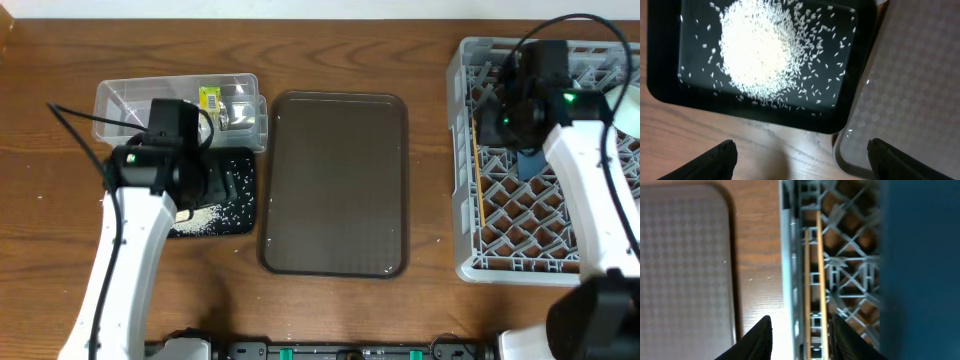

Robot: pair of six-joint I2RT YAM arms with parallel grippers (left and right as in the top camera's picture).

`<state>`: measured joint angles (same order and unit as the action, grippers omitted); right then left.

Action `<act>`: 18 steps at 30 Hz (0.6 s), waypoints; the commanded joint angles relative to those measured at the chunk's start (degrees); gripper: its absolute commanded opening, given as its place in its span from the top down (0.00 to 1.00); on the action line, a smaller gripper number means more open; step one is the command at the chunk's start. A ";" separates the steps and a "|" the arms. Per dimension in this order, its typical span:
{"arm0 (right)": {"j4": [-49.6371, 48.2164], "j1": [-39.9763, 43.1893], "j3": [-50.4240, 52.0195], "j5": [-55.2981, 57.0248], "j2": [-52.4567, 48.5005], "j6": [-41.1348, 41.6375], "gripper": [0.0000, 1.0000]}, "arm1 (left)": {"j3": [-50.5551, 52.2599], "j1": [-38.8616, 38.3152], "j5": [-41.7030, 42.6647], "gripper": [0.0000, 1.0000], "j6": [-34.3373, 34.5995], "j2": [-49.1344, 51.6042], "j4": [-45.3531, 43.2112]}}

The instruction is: Sort waste into correct bins and load items into the dishwasher rack

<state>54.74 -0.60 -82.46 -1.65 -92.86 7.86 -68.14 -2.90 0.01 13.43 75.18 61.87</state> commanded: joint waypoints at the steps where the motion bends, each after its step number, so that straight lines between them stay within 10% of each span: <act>1: -3.04 0.15 4.74 1.84 7.23 1.38 0.63 | 3.10 -0.09 -0.50 0.14 -2.29 -6.71 -1.95; 8: -21.05 0.15 25.75 2.34 27.67 1.57 0.51 | 15.08 -0.07 -0.61 0.13 -3.41 -25.20 -13.27; 9: -22.91 0.17 28.48 3.21 30.49 2.14 0.40 | 16.74 -0.07 -0.76 0.13 -3.10 -27.52 -14.53; 10: -24.52 0.17 31.30 4.68 33.55 2.91 0.01 | 18.47 -0.07 -0.76 0.05 -3.13 -29.92 -15.69; 18: -27.98 0.17 43.23 7.02 45.64 3.26 0.01 | 21.38 -0.09 -0.70 0.05 -3.13 -36.26 -16.96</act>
<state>26.72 -0.60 -41.36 3.86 -48.77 10.20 -47.20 -2.90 -0.21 10.63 39.29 45.32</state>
